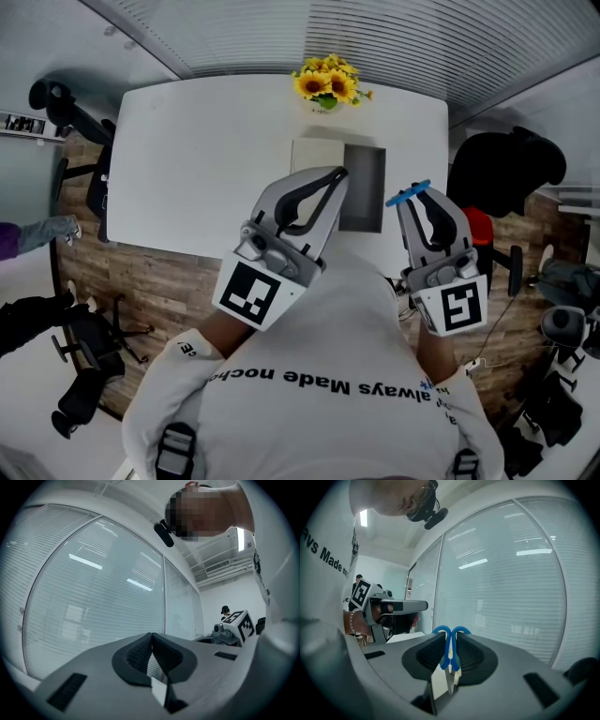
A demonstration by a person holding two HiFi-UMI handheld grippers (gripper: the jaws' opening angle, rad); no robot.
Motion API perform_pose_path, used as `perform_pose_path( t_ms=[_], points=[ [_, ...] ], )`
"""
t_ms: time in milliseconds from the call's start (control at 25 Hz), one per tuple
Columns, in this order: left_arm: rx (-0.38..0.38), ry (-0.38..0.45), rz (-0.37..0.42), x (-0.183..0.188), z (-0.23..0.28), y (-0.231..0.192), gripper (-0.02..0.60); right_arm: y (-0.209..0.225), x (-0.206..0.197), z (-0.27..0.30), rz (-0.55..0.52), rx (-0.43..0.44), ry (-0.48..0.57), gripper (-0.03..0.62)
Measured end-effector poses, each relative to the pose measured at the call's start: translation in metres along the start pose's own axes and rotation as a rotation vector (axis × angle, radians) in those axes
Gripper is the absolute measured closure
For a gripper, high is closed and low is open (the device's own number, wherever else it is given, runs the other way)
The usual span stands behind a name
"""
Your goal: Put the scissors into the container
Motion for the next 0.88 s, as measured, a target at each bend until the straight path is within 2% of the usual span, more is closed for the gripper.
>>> perform_pose_path(
  t_ms=[880],
  points=[
    [0.004,0.0,-0.005,0.0,-0.003,0.0,0.561,0.0,-0.033,0.01,-0.002,0.001,-0.072,0.511]
  ],
)
Point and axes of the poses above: the fingertips, and each gripper's own axes: z forward along the fingers, y to its right, x out of its top, the point moved 8 cm from there along -z, backward along the fingers, and after that the axes turned 10 degrees about y, right-handed, at the moved point
